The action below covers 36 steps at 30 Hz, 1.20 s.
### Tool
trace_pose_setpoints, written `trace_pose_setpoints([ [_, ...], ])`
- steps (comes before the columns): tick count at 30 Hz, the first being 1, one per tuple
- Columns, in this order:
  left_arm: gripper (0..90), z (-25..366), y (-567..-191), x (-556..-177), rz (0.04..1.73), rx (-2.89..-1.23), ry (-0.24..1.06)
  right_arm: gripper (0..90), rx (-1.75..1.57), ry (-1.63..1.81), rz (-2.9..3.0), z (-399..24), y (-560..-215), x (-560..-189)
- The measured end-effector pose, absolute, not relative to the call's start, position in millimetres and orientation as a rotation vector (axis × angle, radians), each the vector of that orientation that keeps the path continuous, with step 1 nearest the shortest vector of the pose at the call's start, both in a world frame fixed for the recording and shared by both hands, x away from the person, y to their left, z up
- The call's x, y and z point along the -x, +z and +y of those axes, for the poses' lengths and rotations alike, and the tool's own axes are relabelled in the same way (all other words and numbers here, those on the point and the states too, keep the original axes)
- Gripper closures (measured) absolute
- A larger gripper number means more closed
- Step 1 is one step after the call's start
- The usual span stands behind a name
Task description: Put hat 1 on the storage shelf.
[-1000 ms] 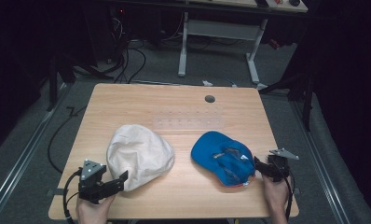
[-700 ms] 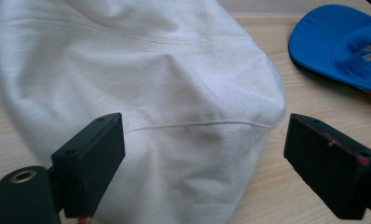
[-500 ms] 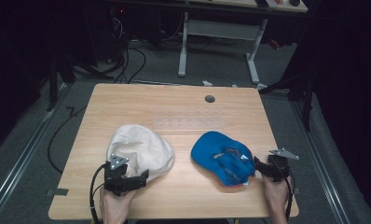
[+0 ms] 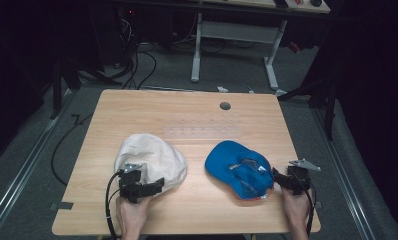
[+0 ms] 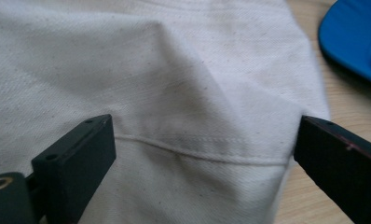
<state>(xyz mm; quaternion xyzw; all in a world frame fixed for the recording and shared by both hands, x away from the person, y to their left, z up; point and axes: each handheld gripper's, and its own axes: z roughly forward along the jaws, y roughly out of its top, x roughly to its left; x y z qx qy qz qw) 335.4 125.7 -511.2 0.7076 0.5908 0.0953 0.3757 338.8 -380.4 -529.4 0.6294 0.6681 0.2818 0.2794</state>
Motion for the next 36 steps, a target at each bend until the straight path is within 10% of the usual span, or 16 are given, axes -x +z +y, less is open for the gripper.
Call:
trace_pose_setpoints([
  [36,78.8,155.7,-521.1,-329.7,1.367,-1.714,0.176,36.4,-1.691,0.759,1.791,-379.4,-529.4,-338.8],
])
